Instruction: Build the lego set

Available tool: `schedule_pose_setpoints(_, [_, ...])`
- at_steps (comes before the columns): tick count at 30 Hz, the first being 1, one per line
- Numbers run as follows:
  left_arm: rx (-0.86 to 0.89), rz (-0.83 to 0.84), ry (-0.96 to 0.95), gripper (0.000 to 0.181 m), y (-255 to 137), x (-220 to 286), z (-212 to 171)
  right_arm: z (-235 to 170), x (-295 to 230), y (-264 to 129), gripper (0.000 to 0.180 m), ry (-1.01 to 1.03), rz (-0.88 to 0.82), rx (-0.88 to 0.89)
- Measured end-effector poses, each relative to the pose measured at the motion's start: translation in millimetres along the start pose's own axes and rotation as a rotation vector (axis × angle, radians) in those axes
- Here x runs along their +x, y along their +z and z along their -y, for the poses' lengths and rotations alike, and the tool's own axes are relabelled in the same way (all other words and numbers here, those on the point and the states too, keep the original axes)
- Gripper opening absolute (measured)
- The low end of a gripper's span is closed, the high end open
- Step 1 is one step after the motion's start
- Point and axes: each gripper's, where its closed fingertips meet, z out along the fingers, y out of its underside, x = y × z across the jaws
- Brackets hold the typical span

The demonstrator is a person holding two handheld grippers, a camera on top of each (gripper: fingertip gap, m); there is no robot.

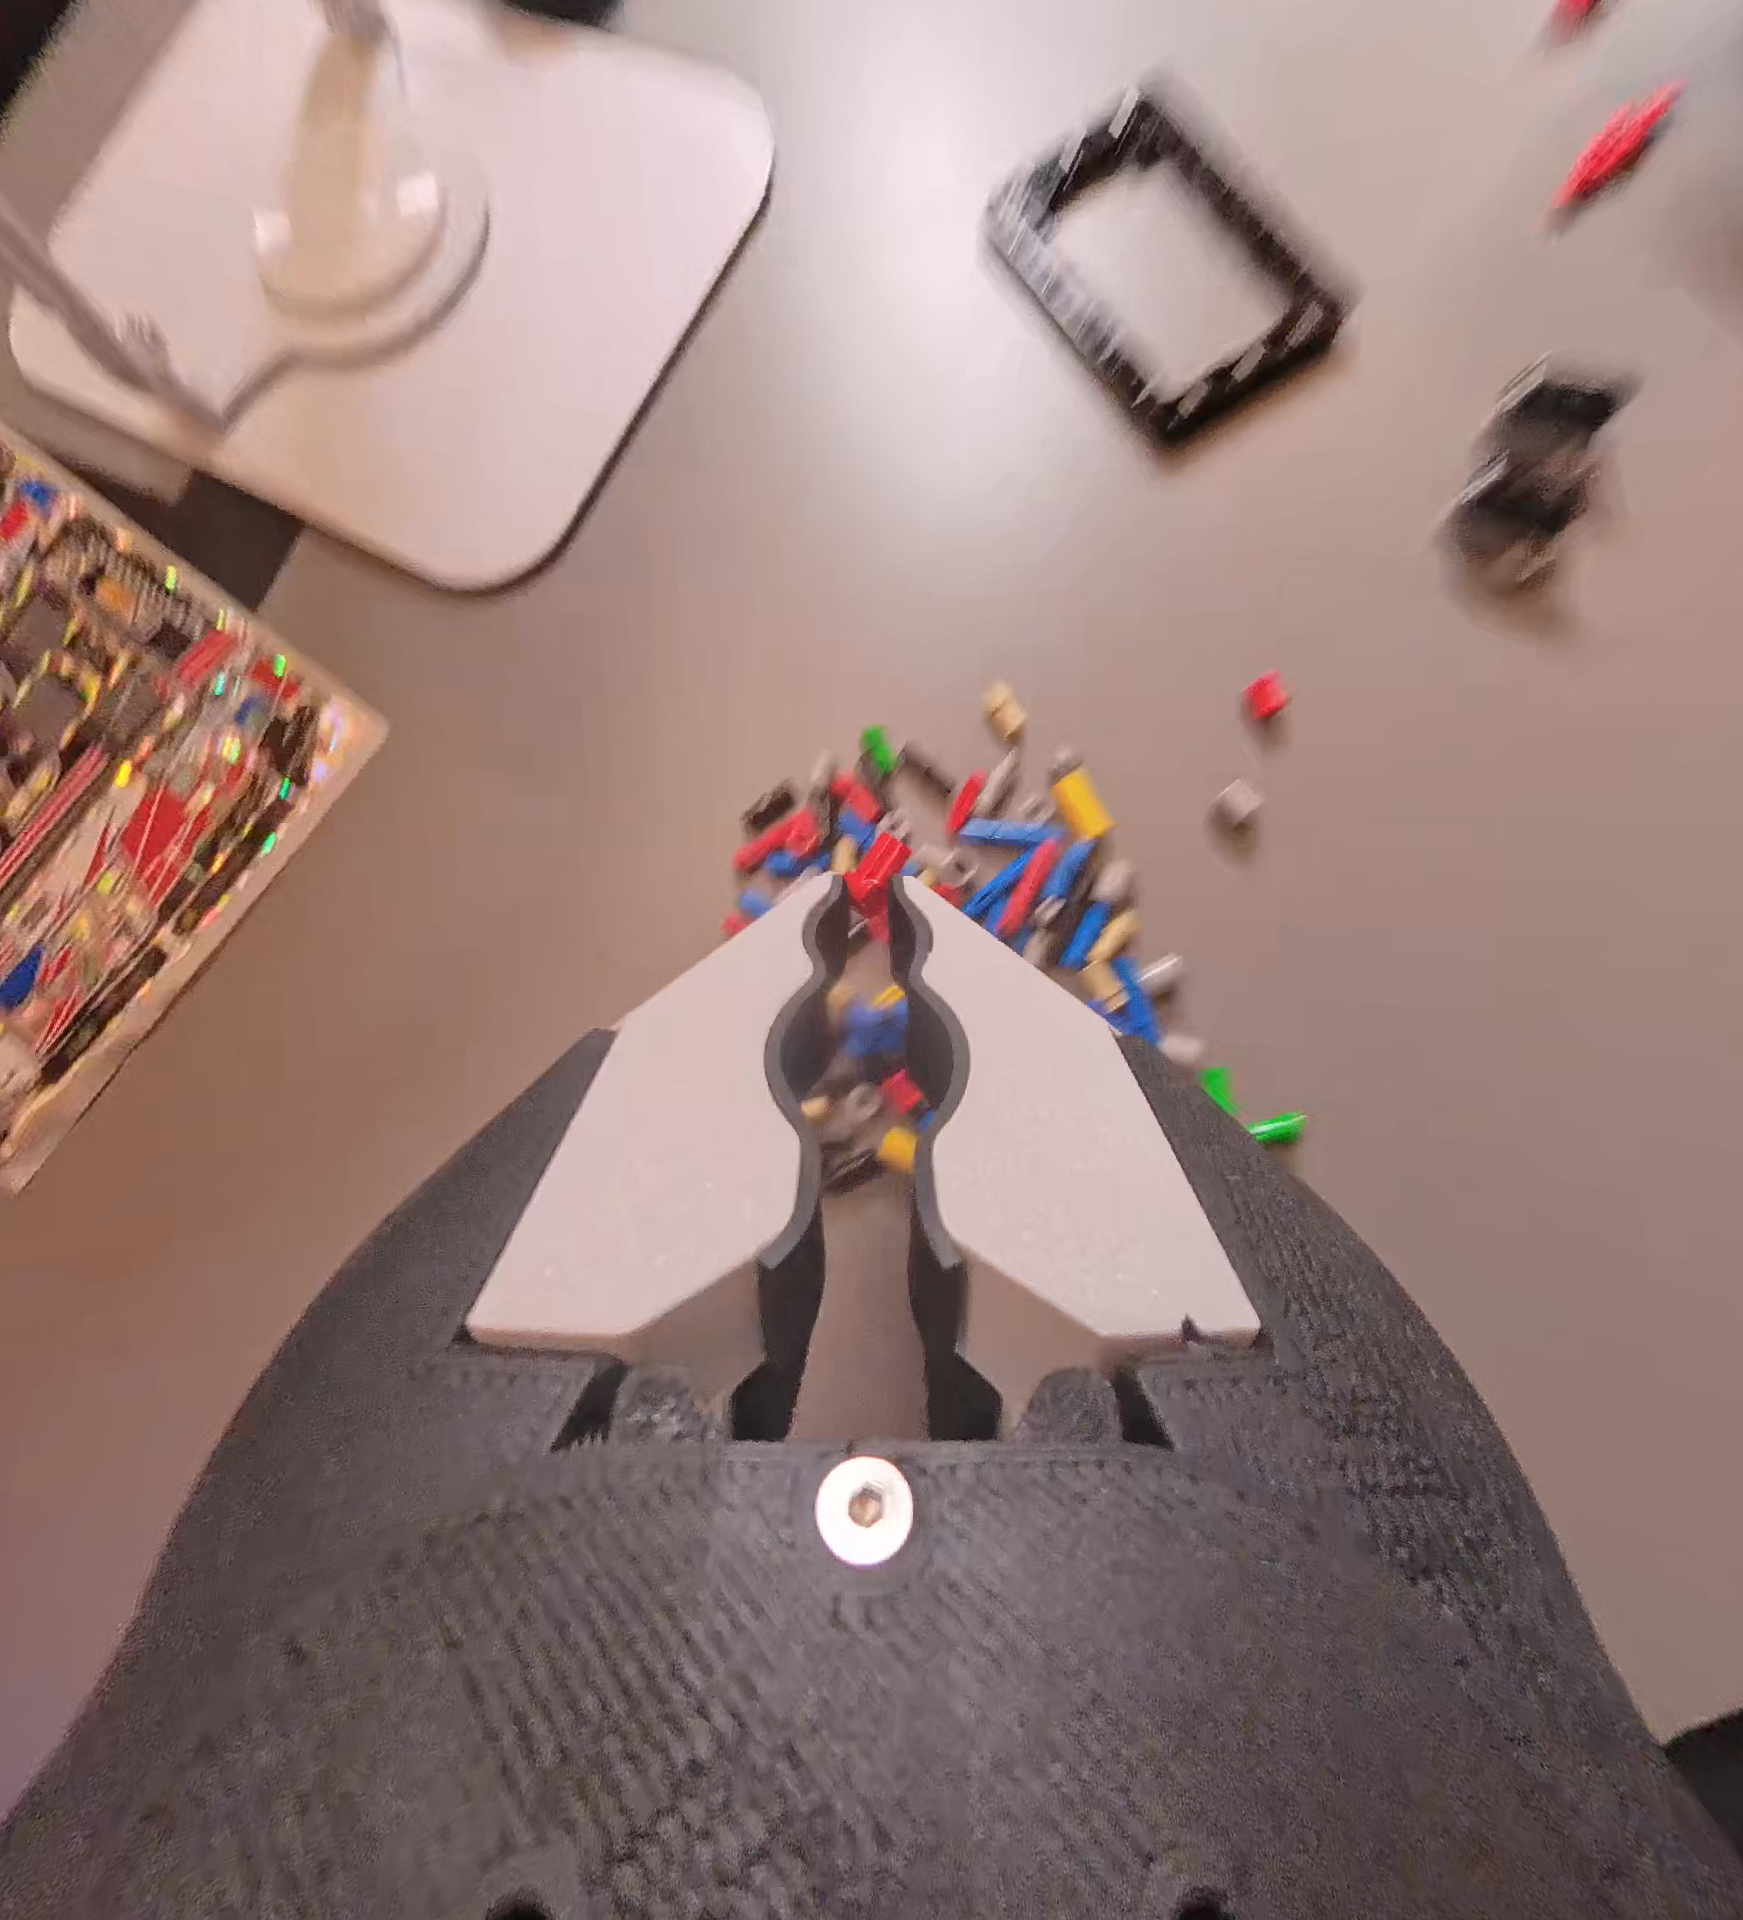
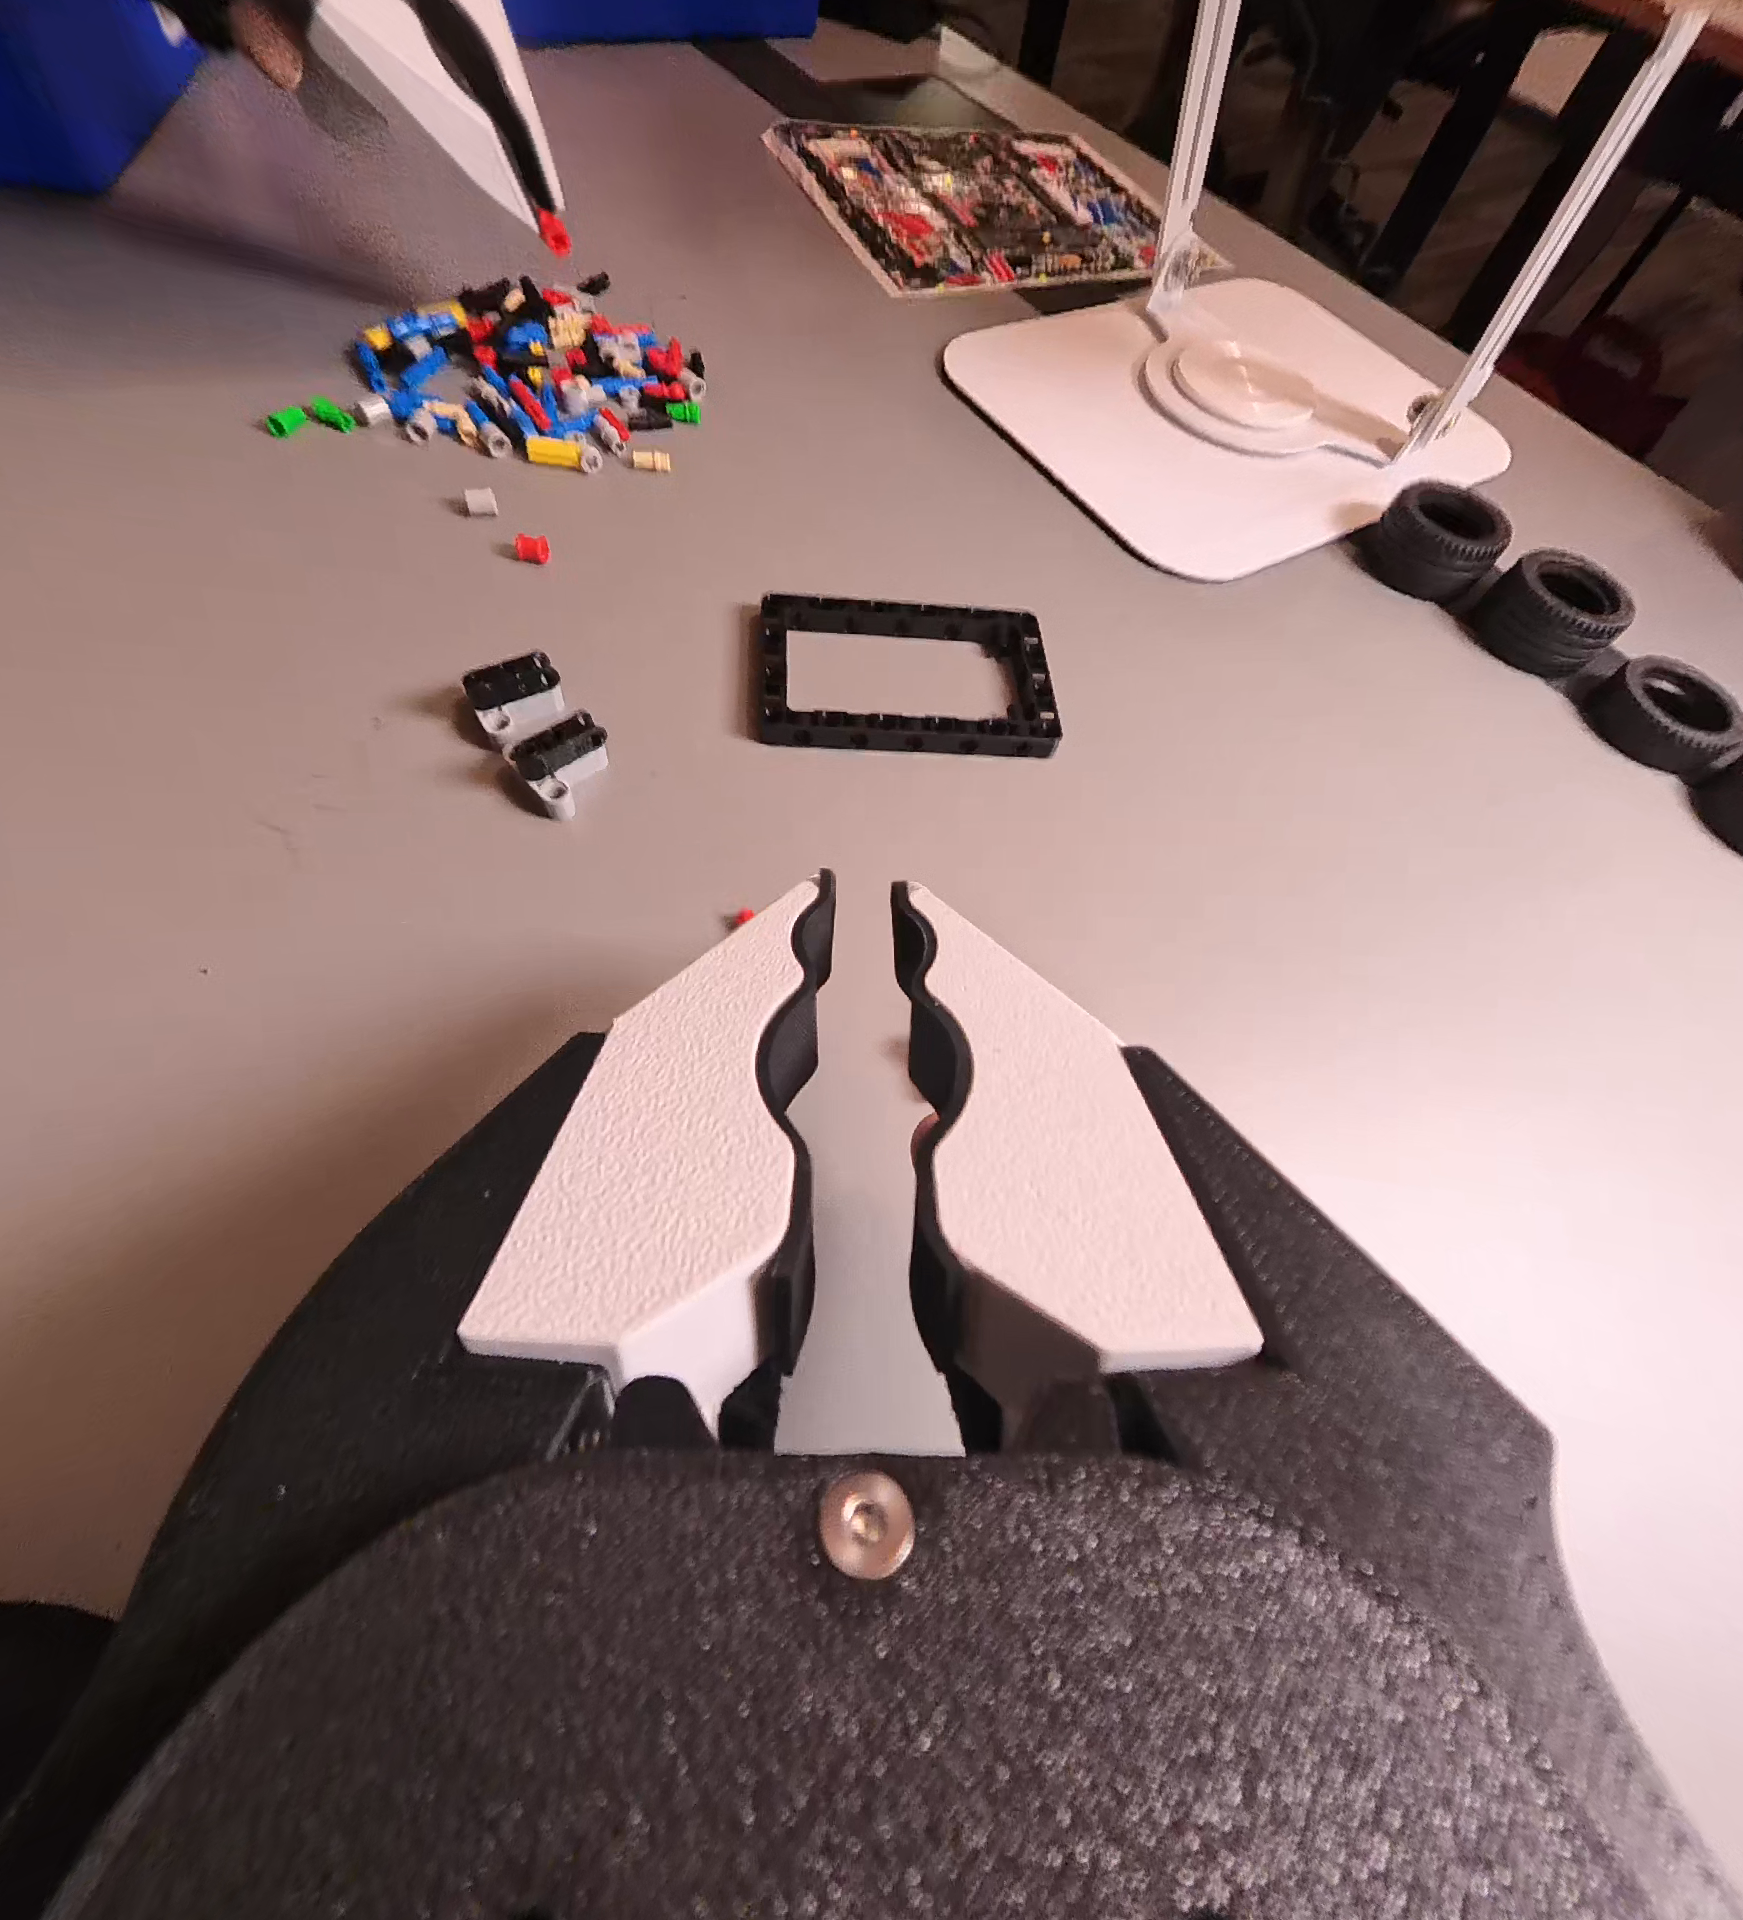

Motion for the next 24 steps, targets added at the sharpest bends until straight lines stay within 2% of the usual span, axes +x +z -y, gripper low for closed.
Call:
schedule_pose_setpoints(1, [0.068, -0.032, -0.013, 0.006, -5.3, 8.1, 12.9, 6.7, -2.6, -1.2, 0.009, -0.006, 0.009, 0.032])
schedule_pose_setpoints(6, [0.34, -0.332, -0.112, 0.006, -14.6, 80.1, 72.2, 50.1, -49.8, -5.8, 0.011, -0.168, 0.123, 0.222])
schedule_pose_setpoints(10, [0.355, -0.559, -0.133, 0.006, -3.4, 155.8, 100.6, 56.0, -100.9, 2.3, 0.015, -0.325, 0.224, 0.225])
schedule_pose_setpoints(14, [0.285, -0.591, -0.057, 0.005, 5.3, 192.1, 103.2, 53.7, -123.0, 6.6, 0.015, -0.418, 0.23, 0.208])
schedule_pose_setpoints(15, [0.268, -0.588, -0.048, 0.0, 7.2, 195.0, 100.8, 54.2, -123.4, 7.1, 0.013, -0.432, 0.214, 0.207])
schedule_pose_setpoints(20, [0.25, -0.587, -0.046, 0.0, 9.4, 201.9, 96.8, 47.0, -132.6, 12.8, 0.008, -0.481, 0.211, 0.167])
schedule_pose_setpoints(22, [0.226, -0.557, -0.036, 0.0, 14.7, 198.9, 92.2, 33.7, -128.1, 17.5, 0.008, -0.513, 0.207, 0.091])
schedule_pose_setpoints(24, [0.206, -0.525, -0.044, 0.0, 20.4, 192.3, 86.9, 7.7, -121.9, 15.5, 0.011, -0.492, 0.273, -0.059])
